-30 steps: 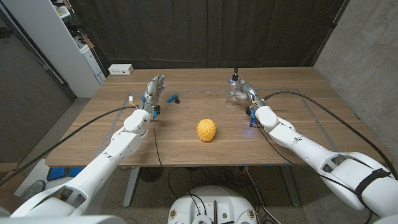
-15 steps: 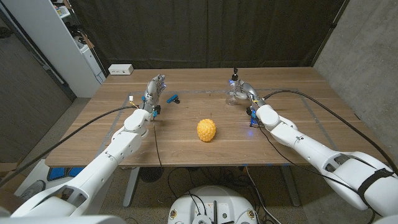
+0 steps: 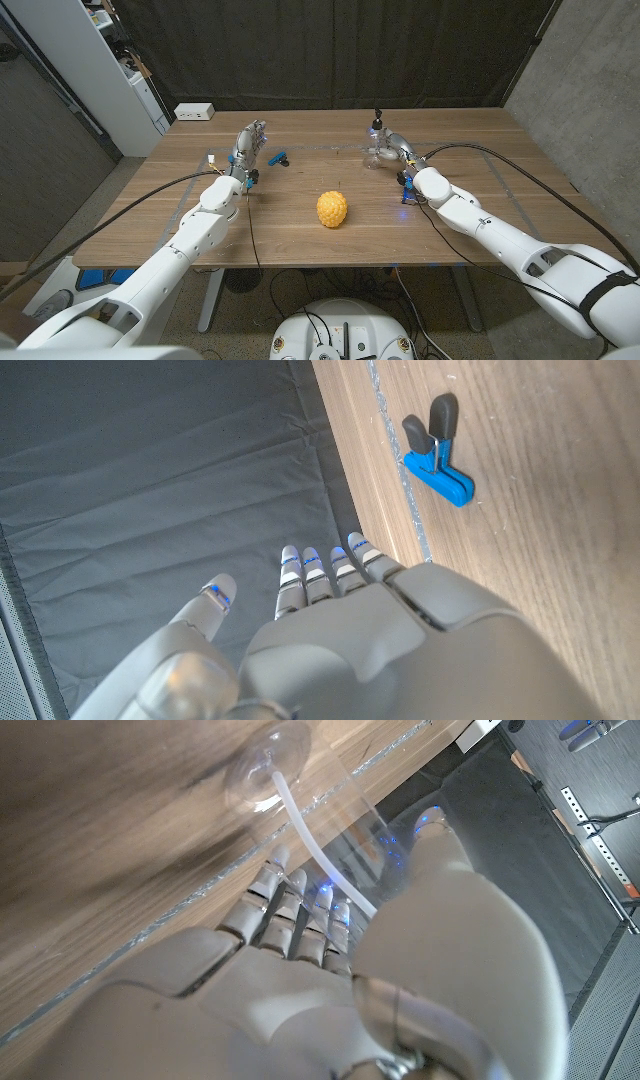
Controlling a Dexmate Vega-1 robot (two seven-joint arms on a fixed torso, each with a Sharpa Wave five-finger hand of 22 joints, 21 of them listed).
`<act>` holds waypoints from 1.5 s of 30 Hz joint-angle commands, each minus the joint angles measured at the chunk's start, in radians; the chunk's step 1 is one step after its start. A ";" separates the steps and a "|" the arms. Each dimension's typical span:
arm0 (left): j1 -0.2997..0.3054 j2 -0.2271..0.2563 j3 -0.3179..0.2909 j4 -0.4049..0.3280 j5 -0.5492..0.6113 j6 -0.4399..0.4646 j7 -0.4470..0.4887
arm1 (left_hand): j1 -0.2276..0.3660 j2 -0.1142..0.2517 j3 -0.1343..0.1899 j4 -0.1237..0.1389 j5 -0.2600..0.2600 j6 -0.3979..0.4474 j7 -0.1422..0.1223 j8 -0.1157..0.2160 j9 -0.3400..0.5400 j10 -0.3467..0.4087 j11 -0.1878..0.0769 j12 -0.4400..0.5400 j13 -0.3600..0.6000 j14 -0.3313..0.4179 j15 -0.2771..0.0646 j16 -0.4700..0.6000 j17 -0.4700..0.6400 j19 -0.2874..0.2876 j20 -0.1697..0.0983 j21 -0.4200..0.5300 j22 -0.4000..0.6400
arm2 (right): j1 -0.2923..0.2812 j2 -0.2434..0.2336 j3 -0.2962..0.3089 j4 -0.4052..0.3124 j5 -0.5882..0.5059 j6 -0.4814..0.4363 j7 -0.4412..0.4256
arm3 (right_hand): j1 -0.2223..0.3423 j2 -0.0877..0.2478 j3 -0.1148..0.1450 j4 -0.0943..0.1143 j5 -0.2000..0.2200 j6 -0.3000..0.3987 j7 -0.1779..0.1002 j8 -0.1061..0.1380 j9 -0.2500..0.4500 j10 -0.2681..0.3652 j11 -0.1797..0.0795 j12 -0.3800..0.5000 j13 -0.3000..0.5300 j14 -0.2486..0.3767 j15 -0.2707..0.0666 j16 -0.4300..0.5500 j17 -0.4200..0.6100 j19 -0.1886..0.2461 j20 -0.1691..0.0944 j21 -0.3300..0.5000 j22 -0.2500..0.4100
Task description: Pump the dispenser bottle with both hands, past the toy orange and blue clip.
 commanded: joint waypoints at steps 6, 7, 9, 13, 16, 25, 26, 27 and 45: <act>0.003 0.000 0.000 -0.005 0.000 0.003 0.004 | -0.007 0.080 0.003 0.008 0.008 0.008 -0.003 0.009 0.003 0.009 0.001 0.001 0.002 0.007 -0.031 -0.001 0.002 0.011 -0.026 -0.004 0.001 | 0.010 0.001 -0.002 0.027 0.016 0.024 0.051 | -0.029 -0.007 -0.016 0.003 0.005 -0.038 0.008 -0.028 -0.001 -0.034 0.008 -0.007 0.001 -0.033 0.025 -0.024 -0.010 -0.037 0.028 -0.036 -0.002; 0.003 0.000 0.000 -0.005 0.000 0.003 0.003 | -0.007 0.080 0.003 0.008 0.008 0.008 -0.003 0.009 0.003 0.010 0.001 0.001 0.002 0.007 -0.031 0.000 0.002 0.011 -0.026 -0.004 0.001 | 0.011 0.002 -0.002 0.031 0.016 0.029 0.052 | -0.034 -0.008 -0.017 0.005 0.006 -0.044 0.016 -0.032 -0.001 -0.037 0.011 -0.007 0.000 -0.035 0.026 -0.026 -0.011 -0.038 0.030 -0.039 -0.002; 0.004 -0.001 -0.001 -0.004 -0.002 0.000 0.002 | -0.007 0.080 0.003 0.008 0.008 0.008 -0.003 0.008 0.003 0.010 0.000 0.001 0.002 0.008 -0.031 0.000 0.002 0.012 -0.026 -0.005 0.001 | 0.015 0.004 -0.002 0.044 0.020 0.045 0.060 | -0.043 -0.014 -0.020 0.005 0.006 -0.051 0.020 -0.040 -0.002 -0.049 0.016 -0.011 -0.002 -0.047 0.035 -0.032 -0.016 -0.050 0.038 -0.050 -0.002; 0.005 0.000 -0.002 -0.004 -0.002 0.000 0.003 | -0.007 0.081 0.004 0.009 0.008 0.008 -0.003 0.008 0.003 0.010 0.001 0.001 0.002 0.011 -0.029 0.000 0.002 0.013 -0.026 -0.005 0.001 | 0.020 0.009 -0.001 0.060 0.025 0.056 0.068 | -0.065 -0.024 -0.027 0.007 0.009 -0.080 0.031 -0.062 -0.003 -0.073 0.022 -0.017 -0.006 -0.074 0.056 -0.047 -0.026 -0.071 0.052 -0.072 -0.002; 0.005 0.000 -0.003 -0.004 -0.003 -0.001 0.001 | -0.006 0.081 0.004 0.009 0.008 0.008 -0.004 0.007 0.003 0.010 0.001 0.001 0.002 0.012 -0.029 0.000 0.002 0.013 -0.026 -0.005 0.001 | 0.024 0.013 -0.002 0.074 0.025 0.071 0.070 | -0.074 -0.029 -0.029 0.007 0.011 -0.088 0.037 -0.072 -0.004 -0.088 0.025 -0.021 -0.009 -0.094 0.064 -0.055 -0.033 -0.081 0.061 -0.083 -0.002; 0.007 0.000 -0.002 -0.004 -0.006 -0.003 -0.005 | -0.001 0.088 0.011 0.007 0.009 0.007 -0.001 0.005 0.003 0.008 0.005 -0.001 0.002 0.011 -0.026 -0.002 0.000 0.014 -0.025 -0.007 0.001 | 0.038 0.018 -0.003 0.110 0.045 0.104 0.111 | -0.120 -0.038 -0.036 0.010 0.021 -0.144 0.077 -0.134 -0.009 -0.158 0.045 -0.029 -0.026 -0.195 0.119 -0.079 -0.063 -0.147 0.024 -0.128 -0.002; 0.008 0.001 -0.002 -0.004 -0.006 -0.003 -0.004 | -0.001 0.088 0.011 0.006 0.009 0.007 -0.001 0.005 0.003 0.008 0.005 -0.001 0.002 0.012 -0.027 -0.002 0.000 0.014 -0.025 -0.007 0.001 | 0.038 0.018 -0.001 0.110 0.049 0.102 0.115 | -0.121 -0.037 -0.036 0.011 0.021 -0.147 0.078 -0.137 -0.009 -0.162 0.046 -0.031 -0.027 -0.198 0.121 -0.079 -0.064 -0.152 0.021 -0.130 -0.002; 0.009 0.001 -0.003 -0.004 -0.007 -0.004 -0.005 | 0.000 0.088 0.012 0.006 0.009 0.006 -0.001 0.005 0.003 0.008 0.005 -0.001 0.002 0.011 -0.027 -0.003 0.000 0.014 -0.026 -0.007 0.001 | 0.038 0.017 -0.001 0.108 0.049 0.098 0.118 | -0.124 -0.037 -0.037 0.011 0.022 -0.153 0.080 -0.141 -0.010 -0.167 0.046 -0.031 -0.028 -0.205 0.118 -0.080 -0.066 -0.157 0.019 -0.132 -0.002; 0.002 0.010 -0.006 -0.002 -0.010 -0.003 -0.019 | 0.007 0.088 0.019 -0.004 0.009 0.005 0.002 0.003 0.003 0.004 0.007 -0.003 0.002 0.010 -0.026 -0.006 -0.002 0.013 -0.026 -0.010 0.001 | 0.063 0.033 0.004 0.189 0.091 0.177 0.191 | -0.190 -0.040 -0.048 0.021 0.025 -0.200 0.107 -0.219 -0.017 -0.241 0.066 -0.035 -0.071 -0.324 0.097 -0.088 -0.125 -0.293 -0.053 -0.145 -0.003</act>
